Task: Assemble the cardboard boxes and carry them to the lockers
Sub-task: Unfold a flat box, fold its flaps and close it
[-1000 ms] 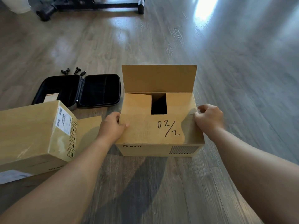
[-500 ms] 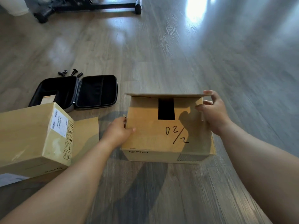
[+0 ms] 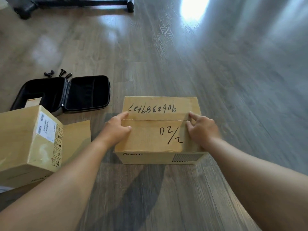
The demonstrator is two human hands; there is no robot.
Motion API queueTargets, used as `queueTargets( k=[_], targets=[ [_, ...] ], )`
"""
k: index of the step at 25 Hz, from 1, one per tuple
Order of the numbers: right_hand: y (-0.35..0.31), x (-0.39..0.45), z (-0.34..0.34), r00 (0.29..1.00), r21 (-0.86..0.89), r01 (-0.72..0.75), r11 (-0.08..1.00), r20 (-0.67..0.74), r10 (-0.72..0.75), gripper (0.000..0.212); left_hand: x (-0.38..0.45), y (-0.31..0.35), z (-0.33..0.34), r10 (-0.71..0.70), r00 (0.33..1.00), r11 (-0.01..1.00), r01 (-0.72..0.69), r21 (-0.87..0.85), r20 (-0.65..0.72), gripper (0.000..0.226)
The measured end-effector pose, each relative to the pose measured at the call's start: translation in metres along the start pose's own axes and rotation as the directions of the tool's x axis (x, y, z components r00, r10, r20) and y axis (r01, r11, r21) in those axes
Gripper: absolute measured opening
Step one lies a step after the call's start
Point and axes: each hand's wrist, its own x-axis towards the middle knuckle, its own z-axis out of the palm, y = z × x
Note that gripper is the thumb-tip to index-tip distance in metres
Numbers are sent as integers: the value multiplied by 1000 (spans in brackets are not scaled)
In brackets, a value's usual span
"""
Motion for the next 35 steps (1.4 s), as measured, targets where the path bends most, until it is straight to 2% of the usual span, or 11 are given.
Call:
queueTargets(
  k=[5,11,15,19,24,27,32,35],
  targets=[
    [-14,-8,2,999,-4,-3,1000,34,3,47,-7,10,2,-17,996,999,20,31,-89,66],
    [-53,0,-4,994,24,106,994,-6,-106,47,-17,8,-27,-48,984,998,55,35,-173,61],
    [-98,9,-12,981,32,194,980,-13,-194,54,-25,6,-70,-113,960,993,113,-16,-257,64],
    [-158,-7,-38,960,35,276,960,40,-278,54,-53,18,-135,-193,929,977,213,30,-316,69],
    [-247,-49,-116,928,13,348,937,138,-346,55,-123,67,-231,-275,889,950,310,39,-365,70],
    [-311,-87,-188,893,18,408,913,199,-403,53,-186,108,-309,-337,851,929,369,4,-402,69],
    [-426,-175,-306,773,6,588,809,291,-564,49,-319,179,-429,-449,749,880,465,-95,-487,68],
    [-487,-243,-357,678,50,675,736,351,-645,51,-409,212,-485,-545,648,827,518,-217,-532,69]
  ],
)
